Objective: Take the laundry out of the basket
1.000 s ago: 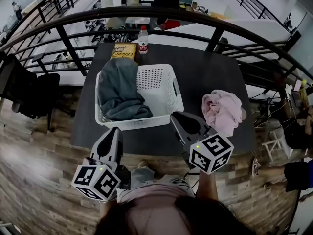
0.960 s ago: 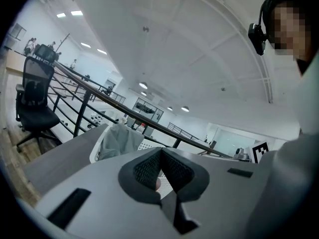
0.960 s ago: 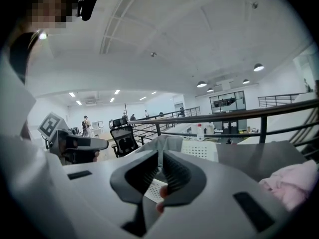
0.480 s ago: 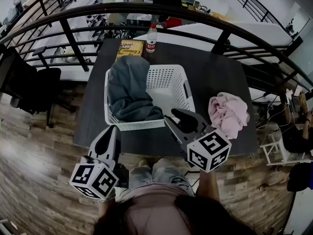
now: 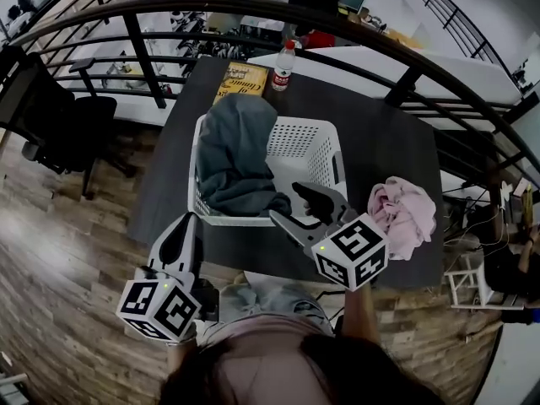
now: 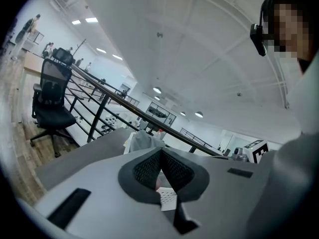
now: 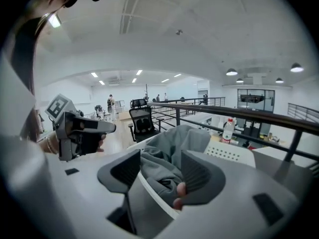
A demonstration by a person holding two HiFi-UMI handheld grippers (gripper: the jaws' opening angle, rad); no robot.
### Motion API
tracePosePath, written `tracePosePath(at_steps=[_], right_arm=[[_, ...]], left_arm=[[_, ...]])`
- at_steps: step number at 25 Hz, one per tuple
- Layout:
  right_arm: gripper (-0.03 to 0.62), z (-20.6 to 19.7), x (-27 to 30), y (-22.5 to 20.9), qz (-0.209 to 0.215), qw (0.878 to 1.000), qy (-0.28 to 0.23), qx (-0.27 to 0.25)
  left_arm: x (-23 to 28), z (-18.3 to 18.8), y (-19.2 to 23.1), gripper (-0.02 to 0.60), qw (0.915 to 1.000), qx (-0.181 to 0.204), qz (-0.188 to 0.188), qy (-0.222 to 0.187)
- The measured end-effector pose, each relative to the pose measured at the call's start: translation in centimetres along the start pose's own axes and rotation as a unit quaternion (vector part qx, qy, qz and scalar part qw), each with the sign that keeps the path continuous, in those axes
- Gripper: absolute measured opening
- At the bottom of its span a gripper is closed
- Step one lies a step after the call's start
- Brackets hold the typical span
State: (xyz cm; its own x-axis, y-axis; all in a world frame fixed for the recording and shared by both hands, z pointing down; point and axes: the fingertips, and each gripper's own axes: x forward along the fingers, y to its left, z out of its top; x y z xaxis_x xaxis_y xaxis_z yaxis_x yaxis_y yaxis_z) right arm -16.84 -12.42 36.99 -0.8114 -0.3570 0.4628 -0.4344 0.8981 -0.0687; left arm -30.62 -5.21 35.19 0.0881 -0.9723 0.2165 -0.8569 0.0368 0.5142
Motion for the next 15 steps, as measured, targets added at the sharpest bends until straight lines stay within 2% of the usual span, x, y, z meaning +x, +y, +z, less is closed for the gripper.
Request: tracePosePath(at_steps=[9,15], right_arm=[[0.298,-1.3,4.1,-1.5,0.051,0.996,0.072,-0.02],[0.314,-2.5,6.6,-1.3,0.097,0.987,0.12,-0.037]], left_arm=[[1.6,0.5,2.5,-0.003,0.9987,-0.022,0.044,-0.011],[2.6,-0.6,4.6,-0.003,0.9963,-0.043,0.074,-0.003]])
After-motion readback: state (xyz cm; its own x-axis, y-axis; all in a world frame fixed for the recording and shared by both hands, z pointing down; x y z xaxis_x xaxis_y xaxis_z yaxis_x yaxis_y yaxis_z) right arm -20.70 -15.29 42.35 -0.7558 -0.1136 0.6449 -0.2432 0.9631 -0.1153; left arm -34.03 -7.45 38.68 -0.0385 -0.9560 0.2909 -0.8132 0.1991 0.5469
